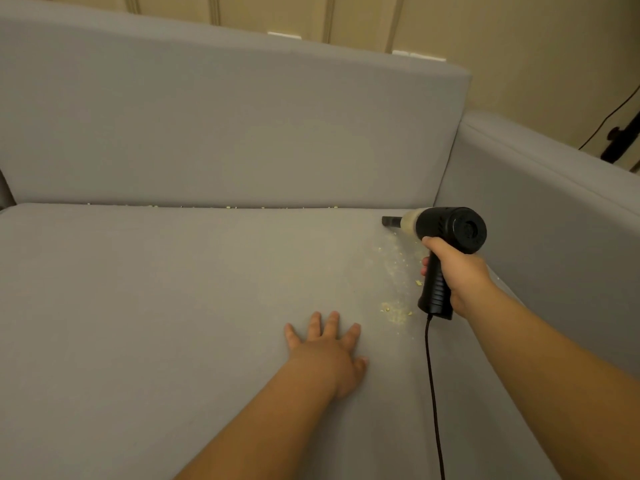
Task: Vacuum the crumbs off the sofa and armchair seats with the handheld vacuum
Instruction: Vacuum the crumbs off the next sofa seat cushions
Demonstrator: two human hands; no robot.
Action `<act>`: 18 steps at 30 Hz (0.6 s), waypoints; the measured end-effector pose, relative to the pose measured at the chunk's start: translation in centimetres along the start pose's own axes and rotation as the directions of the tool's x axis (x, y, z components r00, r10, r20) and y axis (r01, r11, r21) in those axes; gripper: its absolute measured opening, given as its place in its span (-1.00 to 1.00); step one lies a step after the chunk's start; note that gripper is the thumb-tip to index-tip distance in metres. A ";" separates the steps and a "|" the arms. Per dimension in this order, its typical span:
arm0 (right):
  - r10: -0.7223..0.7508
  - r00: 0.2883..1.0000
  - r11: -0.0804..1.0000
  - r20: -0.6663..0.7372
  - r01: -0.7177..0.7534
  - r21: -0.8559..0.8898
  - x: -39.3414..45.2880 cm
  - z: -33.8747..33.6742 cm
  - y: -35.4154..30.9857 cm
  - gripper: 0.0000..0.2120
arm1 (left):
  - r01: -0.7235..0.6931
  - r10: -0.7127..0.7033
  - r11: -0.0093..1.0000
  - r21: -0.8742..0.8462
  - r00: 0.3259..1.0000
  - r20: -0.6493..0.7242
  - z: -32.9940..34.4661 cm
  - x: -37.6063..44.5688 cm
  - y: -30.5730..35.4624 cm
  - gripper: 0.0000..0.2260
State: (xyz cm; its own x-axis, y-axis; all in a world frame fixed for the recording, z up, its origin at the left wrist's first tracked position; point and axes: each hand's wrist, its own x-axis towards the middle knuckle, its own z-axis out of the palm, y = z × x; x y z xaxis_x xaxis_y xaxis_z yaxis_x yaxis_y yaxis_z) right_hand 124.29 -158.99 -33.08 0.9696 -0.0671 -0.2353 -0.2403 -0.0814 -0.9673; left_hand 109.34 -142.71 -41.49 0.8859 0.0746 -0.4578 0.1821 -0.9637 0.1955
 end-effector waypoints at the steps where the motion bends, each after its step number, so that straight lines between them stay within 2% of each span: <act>1: 0.002 1.000 1.000 0.009 -0.002 -0.001 0.1 0.1 0.0 -0.71 | 0.002 -0.002 1.000 0.001 1.000 0.003 0.0 0.0 0.0 -0.40; 10: -0.023 0.997 0.997 0.075 0.028 -0.072 0.2 1.5 -0.1 -0.69 | 0.008 -0.008 1.000 0.006 1.000 0.023 -0.2 0.1 0.1 -0.40; 16: -0.045 0.980 0.975 0.194 0.086 -0.206 -0.7 2.6 -0.5 -0.70 | 0.011 -0.011 1.000 0.000 1.000 0.030 -0.3 0.0 0.0 -0.41; 18: -0.070 0.979 0.969 0.193 0.113 -0.221 -1.1 2.8 -0.7 -0.73 | 0.008 -0.008 1.000 0.003 0.999 0.033 -0.3 -0.1 -0.1 -0.41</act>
State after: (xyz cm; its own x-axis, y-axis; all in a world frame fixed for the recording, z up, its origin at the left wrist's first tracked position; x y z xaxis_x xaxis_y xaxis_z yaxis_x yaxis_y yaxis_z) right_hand 123.49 -156.04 -32.37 0.9747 0.1315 -0.1805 -0.1333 -0.3059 -0.9427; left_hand 109.42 -142.58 -41.18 0.8700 0.0740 -0.4874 0.1879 -0.9638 0.1892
